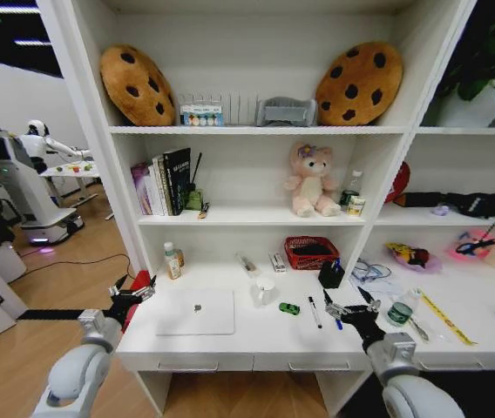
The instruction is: Organize the objects on the table.
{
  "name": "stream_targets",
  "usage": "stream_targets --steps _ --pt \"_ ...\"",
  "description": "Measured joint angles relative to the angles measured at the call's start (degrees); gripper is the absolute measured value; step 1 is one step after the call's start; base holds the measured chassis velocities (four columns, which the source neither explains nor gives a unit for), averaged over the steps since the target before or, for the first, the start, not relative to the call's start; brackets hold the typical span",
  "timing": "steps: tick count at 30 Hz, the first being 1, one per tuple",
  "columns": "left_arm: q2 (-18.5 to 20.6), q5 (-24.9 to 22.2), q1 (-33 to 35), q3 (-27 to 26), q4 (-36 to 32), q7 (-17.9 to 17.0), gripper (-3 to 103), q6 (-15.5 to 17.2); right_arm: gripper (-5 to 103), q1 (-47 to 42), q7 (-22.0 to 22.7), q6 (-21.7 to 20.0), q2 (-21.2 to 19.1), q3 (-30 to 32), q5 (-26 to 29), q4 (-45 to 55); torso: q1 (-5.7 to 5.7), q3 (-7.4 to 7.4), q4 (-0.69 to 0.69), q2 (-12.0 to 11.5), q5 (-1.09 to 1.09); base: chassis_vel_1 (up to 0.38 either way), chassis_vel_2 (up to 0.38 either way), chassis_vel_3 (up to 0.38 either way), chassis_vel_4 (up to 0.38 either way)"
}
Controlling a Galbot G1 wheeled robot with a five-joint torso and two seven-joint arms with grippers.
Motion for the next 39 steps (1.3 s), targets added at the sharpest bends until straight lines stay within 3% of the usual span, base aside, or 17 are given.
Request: stream_targets --steps 11,18,39 --pt "0.00 0.00 0.00 0.00 0.00 0.01 100 0.00 100 -0.05 -0.06 0.16 0.00 -0.17 -0.13 0.25 -0.01 0.00 0.01 0.00 0.00 0.114 -0.116 -0.111 0.127" --pt "0.00 0.00 0.00 0.00 0.00 0.01 100 0.01 100 0.02 -0.71 3.53 0.34 -0.47 0.41 -0.37 -0.03 -0.01 0.00 0.01 -0.01 0.062 -0.063 -0.061 0.063" --pt "0.00 0.00 0.00 0.00 0.00 0.01 100 0.01 100 -1.30 -0.62 3.17 1.17 -0.67 0.94 0.54 0.00 0.00 0.00 -0.01 0.00 -0.010 -0.016 0.009 0.017"
